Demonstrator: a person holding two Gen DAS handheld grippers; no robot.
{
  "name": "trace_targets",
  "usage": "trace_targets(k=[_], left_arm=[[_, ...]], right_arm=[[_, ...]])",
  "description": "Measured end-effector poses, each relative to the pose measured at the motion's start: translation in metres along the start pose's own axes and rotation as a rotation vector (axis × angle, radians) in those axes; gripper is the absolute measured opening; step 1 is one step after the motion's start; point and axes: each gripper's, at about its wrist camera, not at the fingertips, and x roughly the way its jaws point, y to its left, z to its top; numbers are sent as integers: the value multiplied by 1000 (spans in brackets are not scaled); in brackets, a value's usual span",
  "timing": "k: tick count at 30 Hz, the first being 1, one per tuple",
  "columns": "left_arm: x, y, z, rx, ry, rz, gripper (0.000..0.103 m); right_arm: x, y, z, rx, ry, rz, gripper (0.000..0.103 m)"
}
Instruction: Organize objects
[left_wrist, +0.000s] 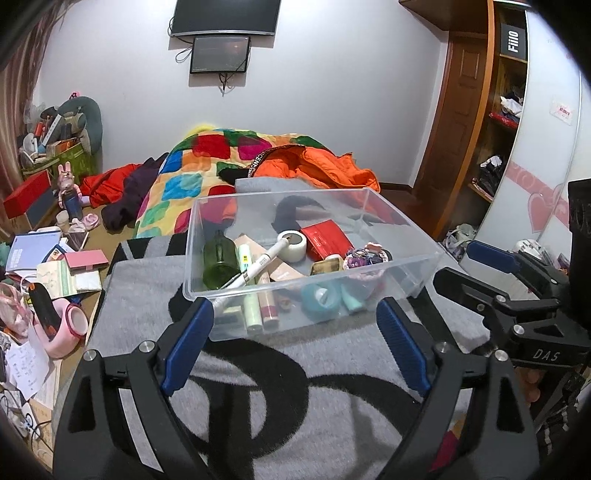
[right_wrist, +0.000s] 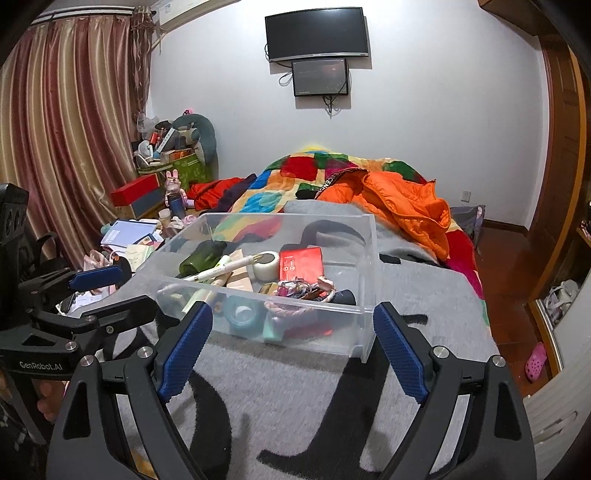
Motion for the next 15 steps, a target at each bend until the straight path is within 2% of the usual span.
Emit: trace_targets(k=[15], left_arm=[[-10, -2, -2, -6, -15, -4, 90]], right_arm=[[-7, 4, -4, -5, 0, 8, 87]])
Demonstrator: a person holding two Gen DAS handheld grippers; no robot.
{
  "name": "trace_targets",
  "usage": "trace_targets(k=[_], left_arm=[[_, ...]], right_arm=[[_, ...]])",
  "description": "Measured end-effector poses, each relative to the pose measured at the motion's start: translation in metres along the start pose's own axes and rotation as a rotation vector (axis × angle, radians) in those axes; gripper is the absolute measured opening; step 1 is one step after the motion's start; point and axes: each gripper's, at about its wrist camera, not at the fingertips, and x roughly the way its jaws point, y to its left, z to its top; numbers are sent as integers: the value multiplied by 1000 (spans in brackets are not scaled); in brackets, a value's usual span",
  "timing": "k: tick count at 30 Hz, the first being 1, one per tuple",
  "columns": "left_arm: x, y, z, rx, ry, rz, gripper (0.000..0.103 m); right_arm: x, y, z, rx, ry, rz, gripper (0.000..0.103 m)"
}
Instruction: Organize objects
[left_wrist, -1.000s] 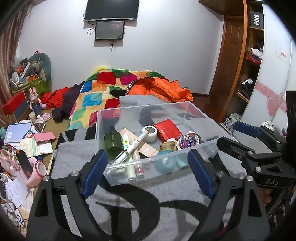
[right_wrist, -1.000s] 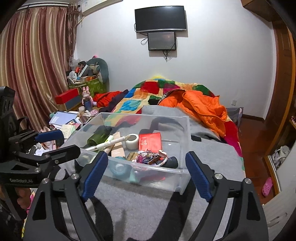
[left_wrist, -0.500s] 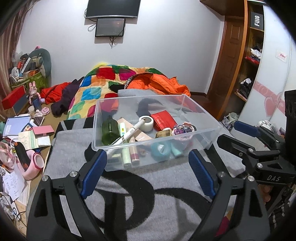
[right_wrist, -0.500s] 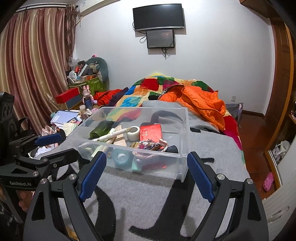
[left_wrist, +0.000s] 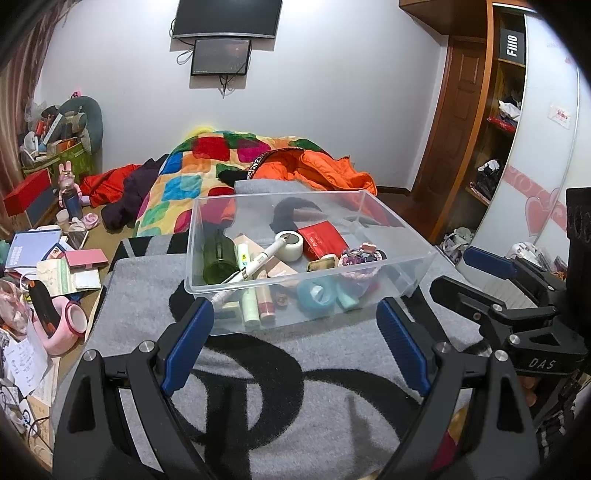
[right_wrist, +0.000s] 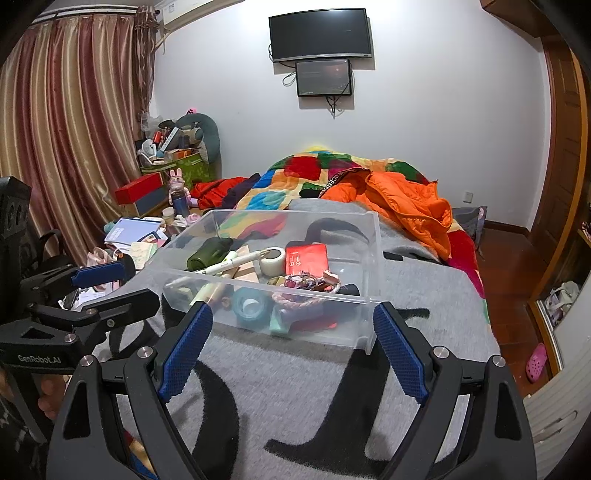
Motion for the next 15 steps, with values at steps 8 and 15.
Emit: trace_targets(k=[8, 15], left_arm=[[-1, 1, -1, -9, -1, 7, 90], [-2, 1, -2, -9, -1, 9, 90]], right_arm=[[-2, 1, -1, 0, -1, 1, 87], [-4, 2, -3, 4, 3, 1, 87]])
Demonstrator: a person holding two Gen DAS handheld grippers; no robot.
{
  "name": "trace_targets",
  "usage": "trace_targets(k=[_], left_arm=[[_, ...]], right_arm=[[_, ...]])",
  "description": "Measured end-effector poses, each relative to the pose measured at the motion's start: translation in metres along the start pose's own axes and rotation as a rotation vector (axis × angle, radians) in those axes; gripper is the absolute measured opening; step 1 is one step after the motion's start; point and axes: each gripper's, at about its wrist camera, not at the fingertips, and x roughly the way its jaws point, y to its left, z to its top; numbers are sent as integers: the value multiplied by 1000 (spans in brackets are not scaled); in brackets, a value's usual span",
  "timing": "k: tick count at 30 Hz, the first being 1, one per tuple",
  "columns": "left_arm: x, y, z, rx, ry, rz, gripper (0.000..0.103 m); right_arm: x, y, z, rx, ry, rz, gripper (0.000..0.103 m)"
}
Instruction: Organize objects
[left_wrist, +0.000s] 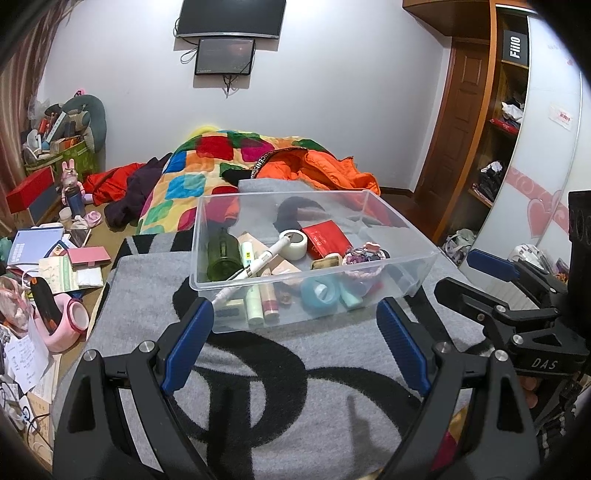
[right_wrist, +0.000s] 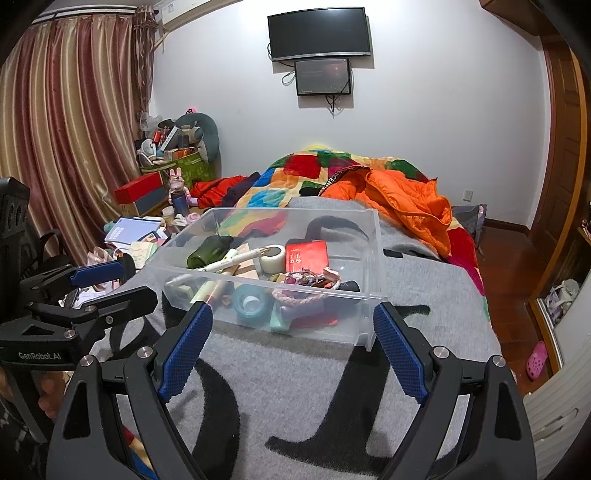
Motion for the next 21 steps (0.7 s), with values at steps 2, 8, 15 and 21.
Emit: trace_targets(k=[2, 8, 15, 21], left_arm=[[0, 0, 0, 4, -4, 0, 90], [-1, 0, 0, 0, -11, -1, 90], [0, 0, -1, -5, -6, 2, 90], [2, 2, -2, -26, 11, -7, 90]], right_arm=[[0, 0, 0, 0, 0, -2, 87], [0, 0, 0, 2, 0, -2, 87], [0, -1, -1, 5, 1, 0, 87], [0, -1, -1, 7, 1, 0, 87]])
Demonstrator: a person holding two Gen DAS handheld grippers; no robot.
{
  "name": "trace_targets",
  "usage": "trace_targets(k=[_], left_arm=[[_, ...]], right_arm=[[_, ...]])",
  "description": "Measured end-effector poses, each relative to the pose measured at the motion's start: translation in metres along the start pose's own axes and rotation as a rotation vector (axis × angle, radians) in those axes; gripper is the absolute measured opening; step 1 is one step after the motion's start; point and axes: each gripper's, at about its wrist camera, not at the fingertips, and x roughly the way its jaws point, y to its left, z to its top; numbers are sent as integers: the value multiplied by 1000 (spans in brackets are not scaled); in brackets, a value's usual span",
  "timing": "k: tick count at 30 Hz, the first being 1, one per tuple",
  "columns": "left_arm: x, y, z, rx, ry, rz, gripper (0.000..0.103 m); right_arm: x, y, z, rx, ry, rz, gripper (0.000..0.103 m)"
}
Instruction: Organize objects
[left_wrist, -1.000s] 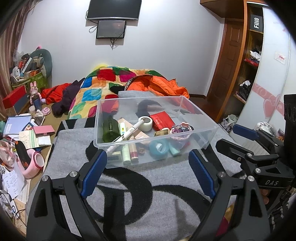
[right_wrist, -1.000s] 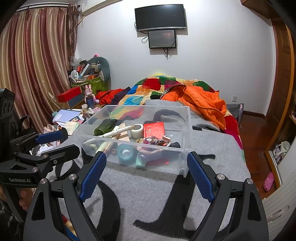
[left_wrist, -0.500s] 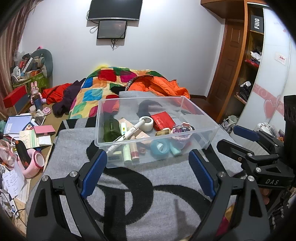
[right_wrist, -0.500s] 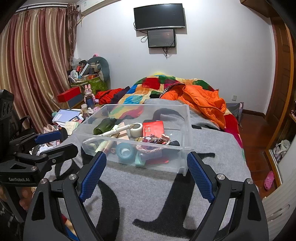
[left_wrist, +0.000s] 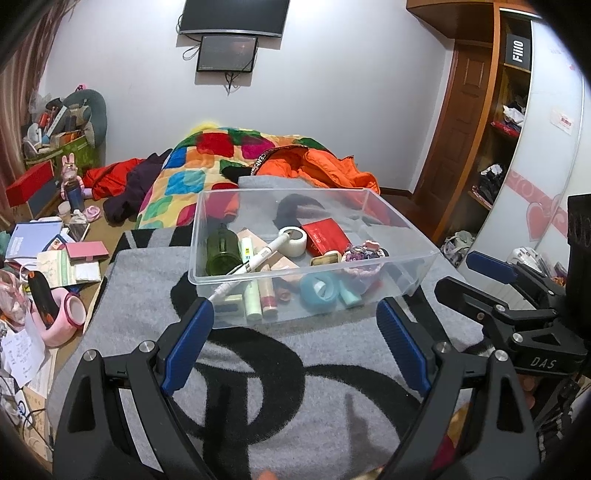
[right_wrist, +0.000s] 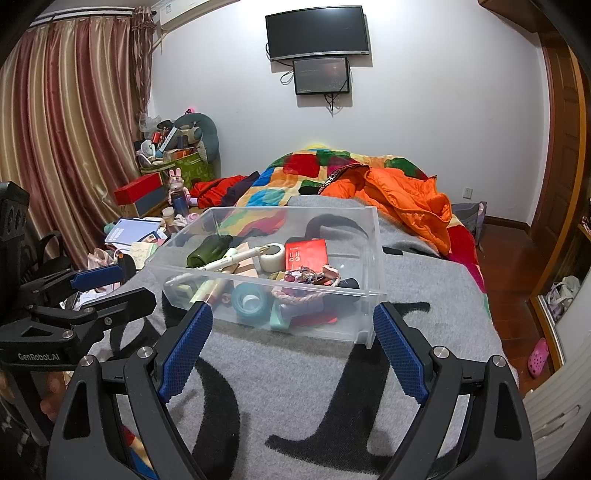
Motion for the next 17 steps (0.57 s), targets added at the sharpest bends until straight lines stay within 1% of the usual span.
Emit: trace_targets(k=[17], left_arm=[[-3, -8, -2, 44, -28, 7, 90]], right_arm=[[5, 1, -2, 10, 17, 3, 87]])
